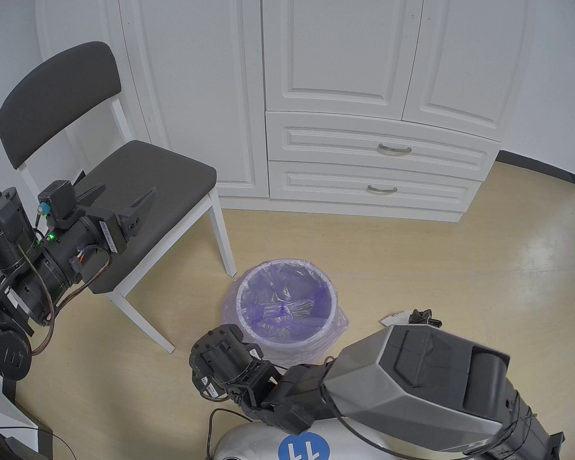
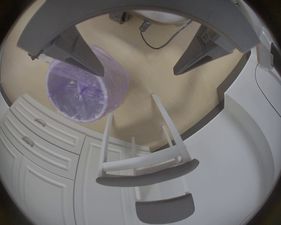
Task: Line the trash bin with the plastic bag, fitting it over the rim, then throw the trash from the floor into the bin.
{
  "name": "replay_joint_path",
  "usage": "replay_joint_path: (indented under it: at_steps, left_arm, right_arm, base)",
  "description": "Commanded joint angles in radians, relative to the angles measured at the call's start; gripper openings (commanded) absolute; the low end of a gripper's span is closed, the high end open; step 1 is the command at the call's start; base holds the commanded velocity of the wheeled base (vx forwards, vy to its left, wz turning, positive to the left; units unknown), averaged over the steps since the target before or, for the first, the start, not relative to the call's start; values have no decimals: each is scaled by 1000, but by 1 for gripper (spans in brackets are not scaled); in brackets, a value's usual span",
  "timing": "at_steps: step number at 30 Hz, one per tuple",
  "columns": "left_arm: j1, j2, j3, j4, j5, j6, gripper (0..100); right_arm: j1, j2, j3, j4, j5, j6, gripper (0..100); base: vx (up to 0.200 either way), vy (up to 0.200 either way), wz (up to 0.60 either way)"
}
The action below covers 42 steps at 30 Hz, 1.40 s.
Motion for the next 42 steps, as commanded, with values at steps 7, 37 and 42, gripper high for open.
replay_joint_path:
  at_steps: [7, 37, 42]
  left_arm:
    - [4, 4, 5, 0, 1, 2, 100]
    - [36, 10, 0, -5, -2, 0, 100]
    - [45, 8, -1, -5, -2, 0, 100]
  right_arm:
    - [-32, 189, -296, 238, 128, 34, 100]
    - [-277, 251, -414, 570, 244, 192, 100]
    - [-319, 248, -414, 565, 211, 192, 100]
  base:
    - [0, 0, 0]
    - [0, 0, 0]
    - [0, 0, 0]
